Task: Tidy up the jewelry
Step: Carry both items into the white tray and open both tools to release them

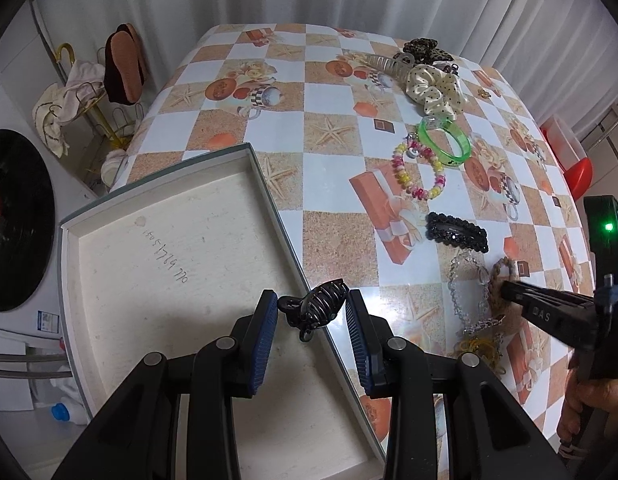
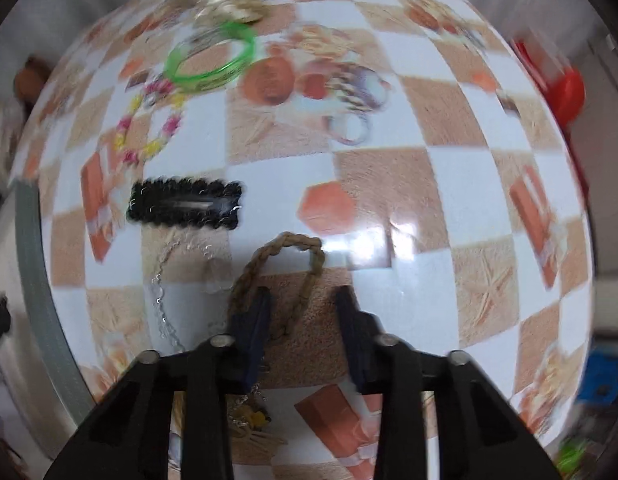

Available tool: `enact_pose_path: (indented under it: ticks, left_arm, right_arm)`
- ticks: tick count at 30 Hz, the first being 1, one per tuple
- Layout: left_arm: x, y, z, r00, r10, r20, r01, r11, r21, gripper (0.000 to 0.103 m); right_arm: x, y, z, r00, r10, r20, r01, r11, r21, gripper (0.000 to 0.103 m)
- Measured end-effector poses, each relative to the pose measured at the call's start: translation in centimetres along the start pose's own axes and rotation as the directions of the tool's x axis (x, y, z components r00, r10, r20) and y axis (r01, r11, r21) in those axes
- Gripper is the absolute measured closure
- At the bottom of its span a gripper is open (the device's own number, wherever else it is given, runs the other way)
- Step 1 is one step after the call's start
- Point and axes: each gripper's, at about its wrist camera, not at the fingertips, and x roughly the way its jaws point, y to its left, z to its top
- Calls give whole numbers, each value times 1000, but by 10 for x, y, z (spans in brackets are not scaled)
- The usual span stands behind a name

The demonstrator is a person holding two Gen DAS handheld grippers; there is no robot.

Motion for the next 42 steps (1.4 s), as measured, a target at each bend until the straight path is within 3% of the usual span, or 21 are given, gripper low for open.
enact_pose_path:
  ticks: [6, 16, 23, 32, 36, 42]
  left_arm:
    - [-1, 5, 0, 1000, 4, 7, -3, 1000, -16, 62]
    - [-8, 31, -2, 999, 30, 21, -29, 996, -86, 62]
    - [-10, 70, -6, 996, 89, 21, -84, 982, -167, 62]
    - [5, 119, 0, 985, 170, 14, -162, 957, -240, 62]
    - [15, 128, 2, 982, 189, 3, -182, 952, -244, 62]
    - [29, 133, 0, 977, 209, -28, -210, 949, -237, 62]
  right_arm:
    - [-15, -10, -1, 997, 55, 62, -58, 997, 45, 98]
    - [-67, -7, 16, 979, 143, 143, -145, 989, 1, 98]
    - [-93, 58, 32, 945, 294, 145, -277, 952, -128, 98]
    - [-75, 173, 44, 896, 442, 42, -413, 865, -285, 98]
    - [-59, 206, 44, 889, 458, -8, -438, 845, -307, 98]
    - [-29, 235, 44, 900, 432, -64, -429, 846, -318, 98]
